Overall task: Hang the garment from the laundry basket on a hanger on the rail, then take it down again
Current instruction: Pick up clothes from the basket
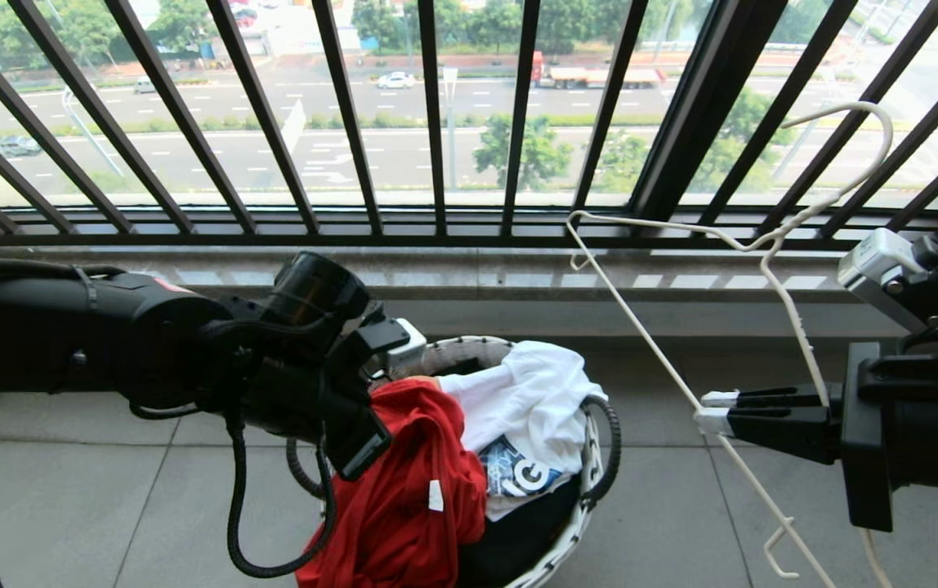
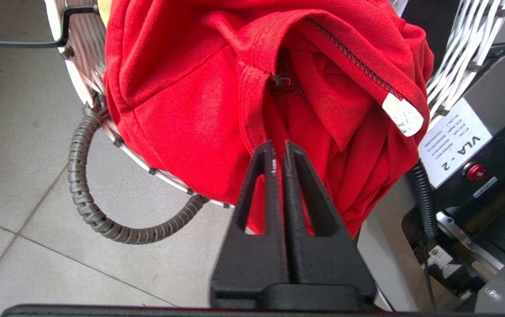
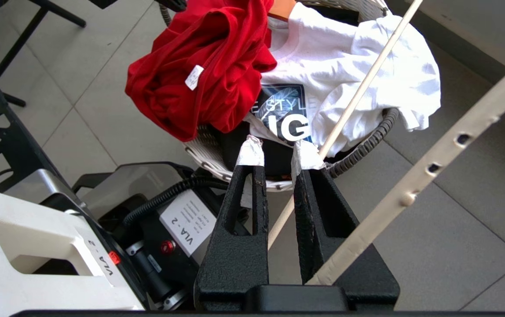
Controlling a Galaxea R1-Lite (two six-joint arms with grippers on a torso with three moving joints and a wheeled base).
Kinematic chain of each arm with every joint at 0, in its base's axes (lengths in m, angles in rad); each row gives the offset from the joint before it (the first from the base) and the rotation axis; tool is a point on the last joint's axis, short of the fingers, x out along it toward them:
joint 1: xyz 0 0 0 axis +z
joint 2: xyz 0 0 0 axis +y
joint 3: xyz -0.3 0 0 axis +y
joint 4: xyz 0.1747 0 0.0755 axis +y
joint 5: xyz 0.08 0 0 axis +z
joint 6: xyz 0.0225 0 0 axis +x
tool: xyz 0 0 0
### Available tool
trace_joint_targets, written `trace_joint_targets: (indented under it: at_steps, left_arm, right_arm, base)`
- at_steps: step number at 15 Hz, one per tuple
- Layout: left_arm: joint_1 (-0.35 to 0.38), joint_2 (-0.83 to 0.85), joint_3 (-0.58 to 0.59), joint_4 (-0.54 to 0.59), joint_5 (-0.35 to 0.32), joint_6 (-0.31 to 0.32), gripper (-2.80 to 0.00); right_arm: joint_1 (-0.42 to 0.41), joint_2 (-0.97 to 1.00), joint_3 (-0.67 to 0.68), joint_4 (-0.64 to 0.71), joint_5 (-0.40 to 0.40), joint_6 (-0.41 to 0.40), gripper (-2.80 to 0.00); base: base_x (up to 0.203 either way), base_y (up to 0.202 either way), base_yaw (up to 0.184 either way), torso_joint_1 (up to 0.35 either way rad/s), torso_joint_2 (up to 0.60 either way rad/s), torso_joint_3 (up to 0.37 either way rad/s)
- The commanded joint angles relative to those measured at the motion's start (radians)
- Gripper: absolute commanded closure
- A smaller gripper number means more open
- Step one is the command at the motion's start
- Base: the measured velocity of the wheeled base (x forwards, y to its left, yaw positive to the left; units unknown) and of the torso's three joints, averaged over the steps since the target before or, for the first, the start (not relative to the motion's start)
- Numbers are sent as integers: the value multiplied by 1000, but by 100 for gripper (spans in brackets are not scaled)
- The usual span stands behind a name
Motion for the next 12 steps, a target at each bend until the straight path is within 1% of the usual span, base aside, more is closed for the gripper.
trace_joint_targets:
  at_steps: [1,3,4,6,7,10,12]
  left_arm:
    - [-1,18,1,2,-1,2,-280]
    - [-1,27,1,0,-1,2,-280]
    - [-1,35,2,-15,-1,2,-280]
    - [0,61,18,-91,2,-3,-280]
    - [1,66,25,-109,2,-4,-280]
    - [13,77,30,-123,3,5,-280]
    - [15,123,30,-155,2,7,-280]
  right_arm:
    - [0,1,1,0,2,-1,0]
    - [0,1,-1,0,2,-1,0]
    - [0,1,-1,0,2,-1,0]
    - [0,1,-1,0,2,-1,0]
    - [0,1,-1,0,2,-1,0]
    - [0,-3,1,0,2,-1,0]
    - [-1,-9,1,0,2,-1,0]
  base:
    - [0,0,0,0,0,0]
    - [0,0,0,0,0,0]
    - [0,0,0,0,0,0]
    - [0,0,0,0,0,0]
    - [0,0,0,0,0,0]
    - [0,0,0,0,0,0]
    - [0,0,0,0,0,0]
